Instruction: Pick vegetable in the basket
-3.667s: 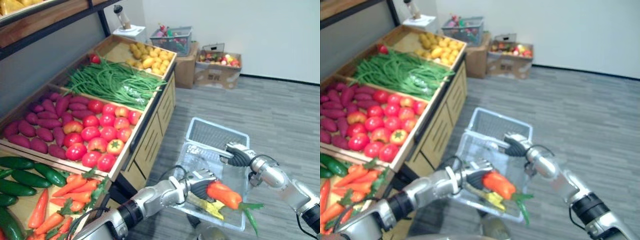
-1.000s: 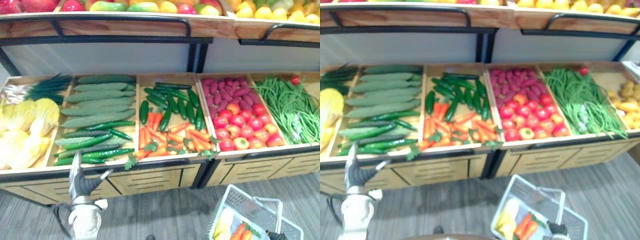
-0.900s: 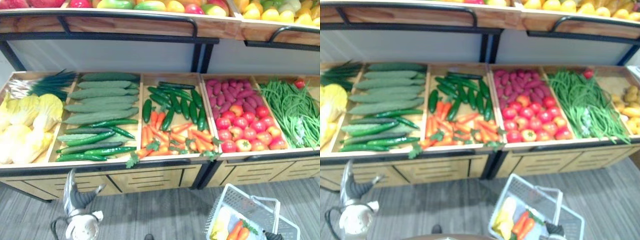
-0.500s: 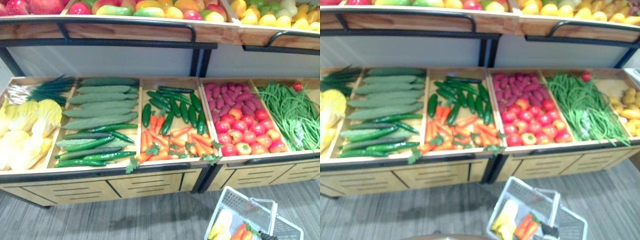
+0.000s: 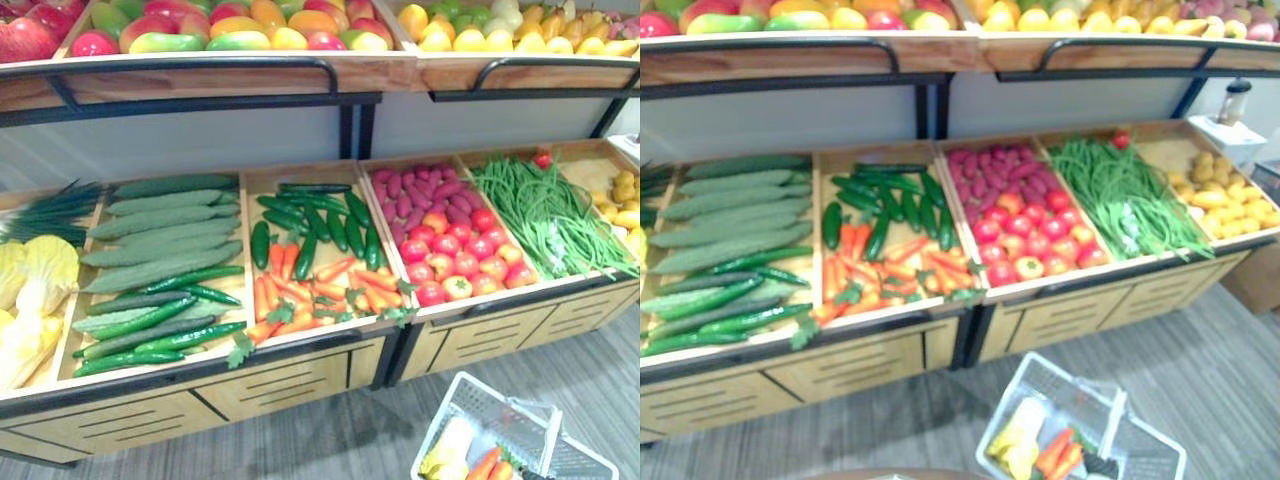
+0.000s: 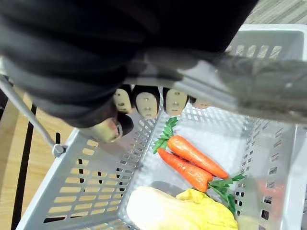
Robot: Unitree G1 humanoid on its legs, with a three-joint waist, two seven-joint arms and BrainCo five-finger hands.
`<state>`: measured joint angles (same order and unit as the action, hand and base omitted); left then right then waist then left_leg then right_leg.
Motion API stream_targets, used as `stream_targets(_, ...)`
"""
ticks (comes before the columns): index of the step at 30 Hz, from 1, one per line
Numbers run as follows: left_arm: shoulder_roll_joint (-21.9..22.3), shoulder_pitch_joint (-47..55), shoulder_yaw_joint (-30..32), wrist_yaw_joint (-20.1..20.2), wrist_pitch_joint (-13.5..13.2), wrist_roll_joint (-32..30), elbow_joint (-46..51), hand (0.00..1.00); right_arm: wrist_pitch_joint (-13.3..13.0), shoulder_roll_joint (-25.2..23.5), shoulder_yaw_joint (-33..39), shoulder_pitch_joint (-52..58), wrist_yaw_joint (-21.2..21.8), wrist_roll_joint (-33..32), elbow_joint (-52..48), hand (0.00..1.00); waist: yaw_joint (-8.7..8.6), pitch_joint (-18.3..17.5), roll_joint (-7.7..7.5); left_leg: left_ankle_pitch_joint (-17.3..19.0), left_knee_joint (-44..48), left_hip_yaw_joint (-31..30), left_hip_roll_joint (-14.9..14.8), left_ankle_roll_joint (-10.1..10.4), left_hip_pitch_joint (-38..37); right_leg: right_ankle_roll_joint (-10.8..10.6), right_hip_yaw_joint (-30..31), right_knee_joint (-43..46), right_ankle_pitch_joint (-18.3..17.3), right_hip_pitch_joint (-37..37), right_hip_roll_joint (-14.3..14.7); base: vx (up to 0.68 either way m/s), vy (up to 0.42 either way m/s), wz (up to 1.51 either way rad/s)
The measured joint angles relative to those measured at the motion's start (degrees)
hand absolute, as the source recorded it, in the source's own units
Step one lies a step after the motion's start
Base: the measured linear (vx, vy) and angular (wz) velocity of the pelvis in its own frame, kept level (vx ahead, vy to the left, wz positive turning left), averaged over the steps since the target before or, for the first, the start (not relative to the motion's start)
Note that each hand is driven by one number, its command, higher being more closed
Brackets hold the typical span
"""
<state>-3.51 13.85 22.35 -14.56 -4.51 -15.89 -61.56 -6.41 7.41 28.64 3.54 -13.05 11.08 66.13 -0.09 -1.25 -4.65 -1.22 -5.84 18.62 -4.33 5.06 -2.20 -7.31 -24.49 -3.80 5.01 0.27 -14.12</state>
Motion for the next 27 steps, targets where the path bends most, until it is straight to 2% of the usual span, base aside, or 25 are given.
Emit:
stream_targets(2,-0.28,-0.04,-1.09,0.15,-0.35,-0.09,0.05,0.00,0.00,-0.03,0.23,-0.16,-0.11,-0.03,0.01,1.00,0.30,0.14,-0.02,0.59,0.68,0.84,-0.12,0.03,-0.48,-0.15,0.73,0.96,-0.31,0.00,-0.17,0.05,-0.007,-0.15)
stream_targets(4,-0.70,-0.32,-2.34,0.22,-0.36,-0.11,0.16,0.00,-0.12,0.02,0.33,-1.05,-0.12,-0.26,-0.13,1.00,0.21,1.90,-0.11,5.06,8.55,1.19,-1.43,-0.06,1.12,-0.05,1.78,4.52,-1.81,-0.12,-0.85,0.04,-0.005,-0.22)
stream_targets(6,-1.05,-0.83,-4.65,0.29,-0.50,-0.21,1.23,0.00,-0.29,0.26,1.36,-1.10,-0.12,-0.44,-0.73,1.00,0.07,3.79,0.80,12.00,21.31,1.29,-4.87,-0.18,4.94,-0.47,2.86,9.73,-3.83,-1.43,-0.94,-0.05,0.019,-0.24)
stream_targets(8,-2.87,-1.98,-6.85,0.37,-0.56,-1.07,1.23,0.00,-0.64,-0.24,2.36,-1.12,-0.10,-0.51,-2.12,1.00,-0.04,4.15,0.69,14.80,26.23,2.90,-6.42,-0.43,7.35,-1.04,4.91,11.09,-3.36,-3.76,-0.50,-0.04,0.104,-0.53)
stream_targets(10,-4.43,-3.02,-8.25,0.31,-0.37,-2.57,1.09,0.00,-1.46,-1.20,1.80,-1.47,-0.15,-2.26,-3.73,1.00,-0.01,5.04,0.41,16.60,27.96,6.34,-7.72,-0.68,8.10,-0.32,8.67,13.01,-0.48,-7.63,0.14,-0.10,0.142,-1.06)
stream_targets(11,-4.97,-3.35,-8.57,0.24,-0.34,-2.79,1.08,0.00,-1.61,-1.56,0.88,-1.82,-0.06,-3.01,-5.26,1.00,0.00,5.46,0.51,16.34,27.59,10.58,-8.38,-2.00,7.64,1.65,9.53,11.40,5.17,-10.37,1.39,-0.20,0.199,-1.49)
stream_targets(12,-4.92,-3.04,-8.41,0.19,-0.40,-2.78,1.03,0.00,-1.94,-1.60,-0.58,-2.77,-0.07,-3.19,-5.64,1.00,0.32,6.03,2.12,15.70,25.76,14.18,-10.07,-3.51,6.93,2.54,8.47,7.85,10.31,-10.28,2.39,-0.28,0.246,-1.85)
stream_targets(13,-4.82,-3.50,-8.12,0.15,-0.56,-2.76,1.79,0.00,-1.95,-1.46,-1.81,-5.01,-0.35,-3.31,-5.75,1.00,-0.29,8.96,2.03,15.46,24.34,18.24,-10.30,-4.55,4.76,8.64,0.01,21.92,2.74,-12.78,-0.42,-0.22,0.180,-1.48)
stream_targets(14,-4.87,-3.45,-8.13,0.14,-0.65,-2.76,2.98,0.00,-2.21,-0.31,-2.05,-5.59,-0.42,-3.57,-6.07,1.00,-0.81,10.04,1.69,15.34,23.75,20.12,-9.97,-4.96,3.67,11.22,-5.81,33.21,-2.50,-13.32,-3.92,-0.16,0.160,-1.06)
stream_targets(15,-5.06,-3.34,-8.38,0.20,-0.66,-2.77,3.19,0.00,-2.13,0.68,-2.11,-5.66,-0.35,-3.89,-5.82,1.00,-1.32,10.21,1.69,15.39,23.76,21.14,-10.02,-5.09,2.93,11.51,-9.13,39.50,-4.35,-12.92,-6.05,-0.08,0.199,-1.00)
stream_targets(16,-5.11,-3.07,-8.59,0.31,-0.50,-2.73,3.17,0.00,-1.83,2.08,-2.74,-6.07,-0.34,-3.92,-4.42,1.00,-1.19,10.19,1.73,15.38,23.75,24.22,-10.49,-5.13,1.86,11.91,-13.61,49.53,-5.00,-10.78,-9.47,-0.05,0.176,-0.91)
stream_targets(18,-5.12,-2.67,-8.54,0.36,-0.36,-2.66,3.11,0.00,-1.72,2.12,-4.48,-6.63,-0.32,-3.62,-3.67,1.00,-1.22,10.18,1.71,15.37,23.77,27.84,-11.15,-5.20,0.93,11.88,-15.37,53.45,-5.00,-7.62,-11.33,-0.04,0.095,-1.18)
stream_targets(20,-5.05,-2.95,-7.83,0.43,-0.30,-2.06,3.13,0.00,-1.14,1.55,-5.40,-8.02,-0.09,-2.27,-1.56,1.00,-1.04,10.13,1.74,15.26,24.26,33.12,-12.23,-5.11,0.20,11.31,-16.42,52.79,-4.62,-3.57,-13.10,-0.04,-0.020,-1.39)
stream_targets(22,-4.39,-3.39,-6.87,0.46,-0.31,-1.23,3.15,0.00,-0.76,1.55,-6.55,-8.93,0.14,-2.15,-0.71,1.00,-0.81,9.89,2.04,15.14,25.51,37.66,-13.37,-4.91,0.31,9.01,-16.41,46.57,-3.26,-0.84,-13.12,-0.05,-0.151,-1.29)
stream_targets(23,-3.72,-3.95,-6.42,0.43,-0.31,-1.10,3.14,0.00,-0.21,1.62,-7.03,-9.43,0.48,-2.09,-0.64,1.00,-0.52,9.76,1.97,14.98,26.75,40.68,-14.71,-4.70,0.57,3.71,-17.02,41.39,-6.81,-0.53,-11.35,-0.07,-0.253,-1.46)
stream_targets(24,-2.87,-4.31,-6.20,0.44,-0.34,-1.10,3.14,0.00,0.07,2.03,-7.48,-10.11,0.70,-2.09,-0.61,1.00,0.09,9.43,3.32,14.56,27.76,43.00,-16.22,-4.59,1.25,2.59,-18.76,36.11,-10.01,-0.46,-8.93,-0.06,-0.292,-1.49)
stream_targets(25,-2.15,-4.54,-6.24,0.48,-0.36,-1.10,3.12,0.00,0.18,2.42,-8.05,-10.08,0.82,-2.09,-0.48,1.00,0.27,9.22,3.92,14.33,28.08,44.52,-16.87,-4.39,1.36,2.38,-19.08,33.41,-11.14,-0.48,-7.60,-0.05,-0.289,-1.49)
stream_targets(27,0.52,-5.16,-6.10,0.55,-0.33,-1.11,2.48,0.00,0.58,3.59,-10.08,-10.05,1.02,-2.08,-0.17,1.00,0.34,8.47,6.18,12.76,28.74,48.86,-19.05,-3.98,0.81,2.36,-19.22,26.06,-12.77,-1.08,-3.23,-0.01,-0.311,-1.29)
